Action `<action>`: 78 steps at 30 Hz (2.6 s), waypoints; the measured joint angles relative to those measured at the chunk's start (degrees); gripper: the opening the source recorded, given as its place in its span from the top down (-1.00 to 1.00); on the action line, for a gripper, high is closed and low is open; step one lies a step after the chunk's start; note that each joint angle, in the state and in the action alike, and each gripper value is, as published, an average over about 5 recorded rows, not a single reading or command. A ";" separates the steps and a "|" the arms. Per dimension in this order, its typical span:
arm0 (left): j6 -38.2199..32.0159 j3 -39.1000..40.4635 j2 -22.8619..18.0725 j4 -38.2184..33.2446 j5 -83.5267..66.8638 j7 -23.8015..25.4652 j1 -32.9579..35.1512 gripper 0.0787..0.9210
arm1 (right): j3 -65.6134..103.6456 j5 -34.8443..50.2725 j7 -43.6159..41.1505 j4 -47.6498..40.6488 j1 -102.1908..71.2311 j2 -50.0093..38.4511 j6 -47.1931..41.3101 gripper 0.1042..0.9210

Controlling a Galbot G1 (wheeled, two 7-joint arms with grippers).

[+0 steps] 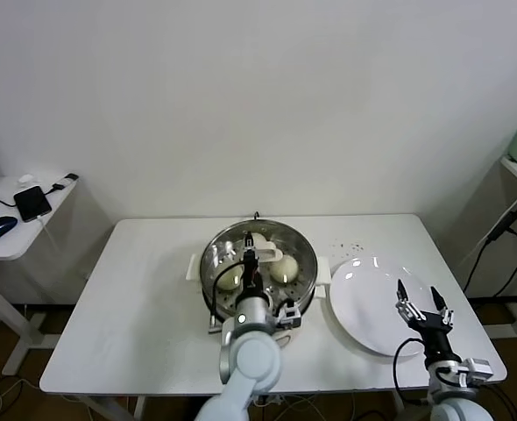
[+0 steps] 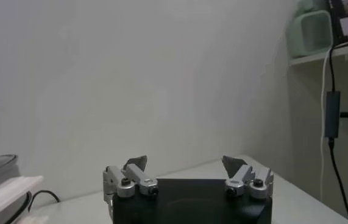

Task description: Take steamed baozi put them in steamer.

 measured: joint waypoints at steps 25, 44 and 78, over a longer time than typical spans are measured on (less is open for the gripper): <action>-1.36 -0.24 -0.01 -0.76 -0.75 -1.86 1.60 0.40 | -0.40 -0.17 0.10 -0.60 -0.08 0.01 0.76 -0.76; -2.33 1.00 1.59 -9.51 -4.82 -1.51 6.31 -0.75 | -0.51 -0.26 0.22 -0.96 -0.06 0.07 0.90 -0.76; -8.24 -15.63 8.20 -22.64 -22.14 -4.58 16.00 -0.77 | -7.26 -3.76 -1.93 1.89 -3.79 -0.84 3.62 -0.76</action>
